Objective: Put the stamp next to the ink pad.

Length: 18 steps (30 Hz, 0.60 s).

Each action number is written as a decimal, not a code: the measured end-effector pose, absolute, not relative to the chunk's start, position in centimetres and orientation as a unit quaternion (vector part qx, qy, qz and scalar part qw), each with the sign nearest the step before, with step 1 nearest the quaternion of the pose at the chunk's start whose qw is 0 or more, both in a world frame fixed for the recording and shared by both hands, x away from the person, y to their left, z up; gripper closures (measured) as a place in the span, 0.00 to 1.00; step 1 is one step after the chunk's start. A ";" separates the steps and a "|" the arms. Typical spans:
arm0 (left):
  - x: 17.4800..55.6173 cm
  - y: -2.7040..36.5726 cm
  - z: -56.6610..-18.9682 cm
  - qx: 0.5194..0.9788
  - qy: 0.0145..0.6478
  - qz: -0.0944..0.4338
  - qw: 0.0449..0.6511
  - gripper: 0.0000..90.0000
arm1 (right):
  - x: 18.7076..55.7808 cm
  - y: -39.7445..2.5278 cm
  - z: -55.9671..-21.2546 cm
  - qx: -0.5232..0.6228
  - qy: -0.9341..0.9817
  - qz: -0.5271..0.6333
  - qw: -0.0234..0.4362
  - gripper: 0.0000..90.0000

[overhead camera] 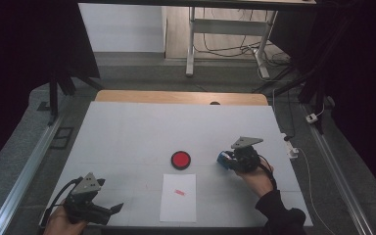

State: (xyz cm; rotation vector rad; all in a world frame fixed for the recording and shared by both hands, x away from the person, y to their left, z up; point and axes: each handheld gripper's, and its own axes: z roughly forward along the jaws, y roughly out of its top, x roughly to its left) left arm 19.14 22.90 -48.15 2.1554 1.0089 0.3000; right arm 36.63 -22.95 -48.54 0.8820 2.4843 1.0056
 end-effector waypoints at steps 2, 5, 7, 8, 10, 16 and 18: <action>19.1 22.9 -48.2 0.838 0.392 0.116 0.363 0.00 | 36.7 -23.0 -48.7 0.308 0.871 0.350 0.159 0.76; 19.1 22.9 -48.1 0.839 0.391 0.116 0.362 0.00 | 36.7 -22.9 -48.9 0.310 0.872 0.345 0.152 0.76; 19.1 22.9 -48.1 0.839 0.390 0.116 0.361 0.00 | 36.8 -22.9 -49.0 0.311 0.873 0.342 0.154 0.75; 19.1 22.9 -48.2 0.839 0.390 0.116 0.361 0.00 | 36.8 -22.9 -49.0 0.312 0.873 0.342 0.153 0.75; 19.1 22.9 -48.2 0.839 0.390 0.116 0.361 0.00 | 36.8 -22.9 -49.0 0.313 0.873 0.343 0.148 0.74; 19.2 22.8 -48.2 0.840 0.389 0.117 0.360 0.00 | 36.9 -23.1 -48.8 0.317 0.868 0.351 0.150 0.71; 19.2 22.8 -48.2 0.840 0.389 0.117 0.359 0.00 | 36.8 -23.1 -48.6 0.318 0.867 0.354 0.149 0.70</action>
